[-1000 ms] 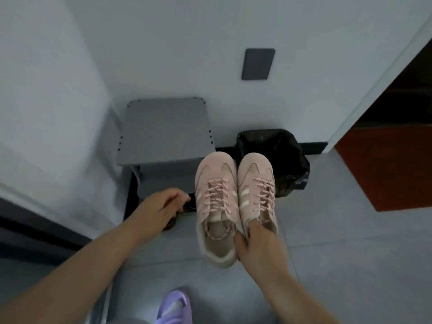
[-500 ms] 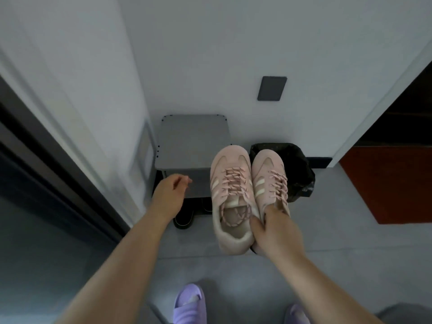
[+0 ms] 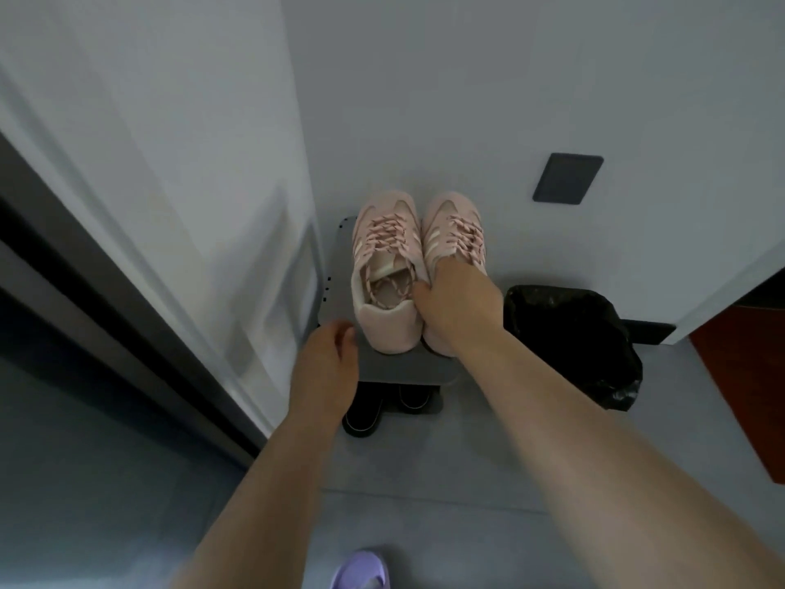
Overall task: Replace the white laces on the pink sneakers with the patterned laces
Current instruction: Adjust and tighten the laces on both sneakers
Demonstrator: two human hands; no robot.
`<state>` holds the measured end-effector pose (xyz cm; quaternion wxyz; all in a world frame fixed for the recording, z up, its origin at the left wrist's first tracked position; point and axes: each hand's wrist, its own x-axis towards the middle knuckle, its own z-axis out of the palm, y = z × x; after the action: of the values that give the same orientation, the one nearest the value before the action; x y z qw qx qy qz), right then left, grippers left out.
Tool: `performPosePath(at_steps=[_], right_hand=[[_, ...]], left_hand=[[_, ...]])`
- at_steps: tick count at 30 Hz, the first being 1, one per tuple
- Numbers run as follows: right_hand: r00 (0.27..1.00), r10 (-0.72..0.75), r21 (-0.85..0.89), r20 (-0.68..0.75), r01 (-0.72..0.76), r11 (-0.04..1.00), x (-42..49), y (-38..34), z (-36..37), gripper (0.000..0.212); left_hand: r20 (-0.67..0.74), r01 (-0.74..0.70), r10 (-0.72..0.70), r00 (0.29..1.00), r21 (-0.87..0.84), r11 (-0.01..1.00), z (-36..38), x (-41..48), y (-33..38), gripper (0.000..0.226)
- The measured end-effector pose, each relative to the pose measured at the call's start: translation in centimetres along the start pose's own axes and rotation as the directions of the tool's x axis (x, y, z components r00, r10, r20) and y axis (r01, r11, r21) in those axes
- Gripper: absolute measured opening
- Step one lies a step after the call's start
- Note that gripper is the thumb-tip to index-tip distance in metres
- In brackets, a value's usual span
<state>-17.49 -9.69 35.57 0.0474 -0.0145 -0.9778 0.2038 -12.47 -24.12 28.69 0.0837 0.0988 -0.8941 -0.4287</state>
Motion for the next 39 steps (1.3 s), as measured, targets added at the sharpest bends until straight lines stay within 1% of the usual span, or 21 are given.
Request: performPosePath(at_steps=[2, 4, 6, 8, 12, 14, 16, 17, 18, 20, 21, 23, 25, 27, 28, 32, 39], right_hand=[[1.000, 0.001, -0.021, 0.000, -0.001, 1.000, 1.6, -0.7, 1.5, 0.032], [0.999, -0.001, -0.072, 0.036, 0.003, 0.997, 2.7, -0.9, 3.4, 0.033], [0.995, 0.019, -0.104, 0.099, -0.009, 0.995, 3.2, -0.6, 5.0, 0.032], [0.994, 0.020, -0.132, 0.104, -0.006, 0.991, 3.4, -0.3, 5.8, 0.032], [0.997, -0.056, -0.156, -0.061, 0.046, 0.987, 2.8, 0.5, 6.1, 0.038], [0.983, -0.077, -0.102, -0.169, 0.060, 0.993, 1.6, 1.5, 6.4, 0.036], [0.965, -0.086, 0.000, -0.249, 0.089, 0.996, -0.1, 2.5, 6.9, 0.035], [0.966, -0.079, 0.062, -0.248, 0.097, 0.993, -1.0, 3.0, 7.1, 0.037], [0.977, -0.067, 0.121, -0.204, 0.093, 0.988, -1.7, 3.3, 7.2, 0.040], [0.996, -0.061, 0.177, -0.059, 0.070, 0.982, -2.5, 3.9, 7.2, 0.053], [0.998, -0.064, 0.185, -0.021, 0.067, 0.981, -2.5, 4.2, 7.1, 0.059], [0.998, -0.058, 0.205, -0.030, 0.063, 0.977, -2.0, 4.6, 6.7, 0.063], [0.996, -0.053, 0.235, -0.076, 0.069, 0.970, -1.3, 4.9, 6.5, 0.053], [0.995, -0.046, 0.226, -0.091, 0.066, 0.972, -0.7, 5.1, 6.6, 0.041], [0.995, -0.040, 0.217, -0.094, 0.060, 0.974, -0.4, 5.1, 6.7, 0.039], [0.990, -0.035, 0.216, -0.134, 0.063, 0.974, 0.8, 5.1, 7.4, 0.039], [0.992, -0.062, 0.203, -0.110, 0.083, 0.976, 1.1, 5.8, 8.3, 0.045]], left_hand=[[-0.002, 0.041, -0.041, 0.999, -0.046, 0.998, 0.3, 0.6, -0.4, 0.023], [-0.001, 0.059, -0.059, 0.998, -0.078, 0.995, 0.4, 1.1, -0.8, 0.025], [0.009, 0.069, -0.068, 0.998, -0.088, 0.994, 0.5, 1.6, -1.0, 0.029], [0.017, 0.075, -0.074, 0.997, -0.084, 0.994, 0.7, 1.9, -1.1, 0.031], [0.024, 0.077, -0.075, 0.997, -0.082, 0.994, 1.2, 2.2, -1.2, 0.035], [0.033, 0.061, -0.058, 0.998, -0.089, 0.994, 1.4, 2.1, -1.0, 0.041], [0.060, 0.043, -0.037, 0.997, -0.092, 0.995, 1.5, 1.9, -0.7, 0.052], [0.070, 0.029, -0.023, 0.997, -0.086, 0.996, 1.7, 1.8, -0.6, 0.059], [0.070, 0.012, -0.007, 0.998, -0.078, 0.997, 1.9, 1.8, -0.6, 0.066], [0.058, -0.018, 0.022, 0.998, -0.065, 0.998, 2.4, 2.1, -0.7, 0.075], [0.050, -0.025, 0.028, 0.998, -0.065, 0.998, 2.7, 2.2, -0.7, 0.076], [0.026, -0.041, 0.044, 0.999, -0.082, 0.996, 3.1, 2.6, -0.7, 0.072], [0.003, -0.065, 0.066, 0.998, -0.112, 0.992, 3.6, 3.2, -0.7, 0.065], [-0.001, -0.062, 0.063, 0.998, -0.160, 0.985, 4.0, 3.9, -0.6, 0.062], [-0.001, -0.056, 0.057, 0.998, -0.183, 0.982, 4.3, 4.3, -0.6, 0.061], [-0.023, -0.046, 0.042, 0.999, -0.232, 0.972, 5.3, 5.2, -0.2, 0.057], [-0.022, -0.063, 0.060, 0.998, -0.162, 0.985, 5.8, 5.8, -0.5, 0.056]])
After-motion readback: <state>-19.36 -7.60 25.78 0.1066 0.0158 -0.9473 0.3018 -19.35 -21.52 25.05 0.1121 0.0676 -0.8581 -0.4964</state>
